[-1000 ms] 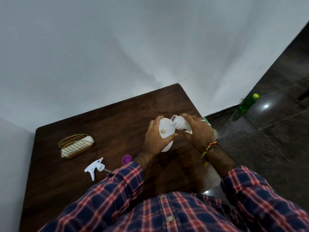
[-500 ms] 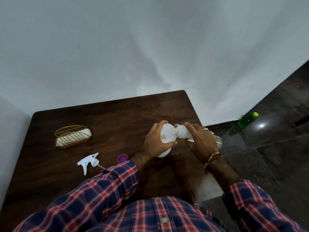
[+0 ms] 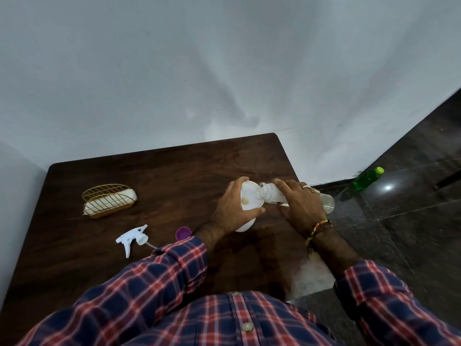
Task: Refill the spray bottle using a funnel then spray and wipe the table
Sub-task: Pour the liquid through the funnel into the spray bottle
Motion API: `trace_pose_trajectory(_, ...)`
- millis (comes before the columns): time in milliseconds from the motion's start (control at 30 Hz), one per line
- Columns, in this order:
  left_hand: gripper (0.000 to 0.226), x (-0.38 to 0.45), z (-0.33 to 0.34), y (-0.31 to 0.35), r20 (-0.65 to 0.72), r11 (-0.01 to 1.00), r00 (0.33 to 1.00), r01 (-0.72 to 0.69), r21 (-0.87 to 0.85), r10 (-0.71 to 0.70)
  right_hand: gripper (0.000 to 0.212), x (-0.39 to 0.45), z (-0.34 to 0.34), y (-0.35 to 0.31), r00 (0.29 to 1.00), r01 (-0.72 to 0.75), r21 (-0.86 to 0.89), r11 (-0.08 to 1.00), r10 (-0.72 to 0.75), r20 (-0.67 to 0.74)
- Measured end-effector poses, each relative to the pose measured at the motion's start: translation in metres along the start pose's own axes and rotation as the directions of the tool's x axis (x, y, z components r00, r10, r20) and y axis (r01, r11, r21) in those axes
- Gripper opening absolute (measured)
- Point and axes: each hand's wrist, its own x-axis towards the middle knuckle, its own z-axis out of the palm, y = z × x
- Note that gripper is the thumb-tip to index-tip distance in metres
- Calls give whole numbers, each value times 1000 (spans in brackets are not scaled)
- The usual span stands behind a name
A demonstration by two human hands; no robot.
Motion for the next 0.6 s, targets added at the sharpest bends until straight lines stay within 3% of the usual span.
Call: trace_pose_trajectory(600, 86, -4, -3, 3, -6, 1000, 1000, -10, -20, 10, 64, -1, -4, -2, 1000, 20, -37, 999, -21, -12)
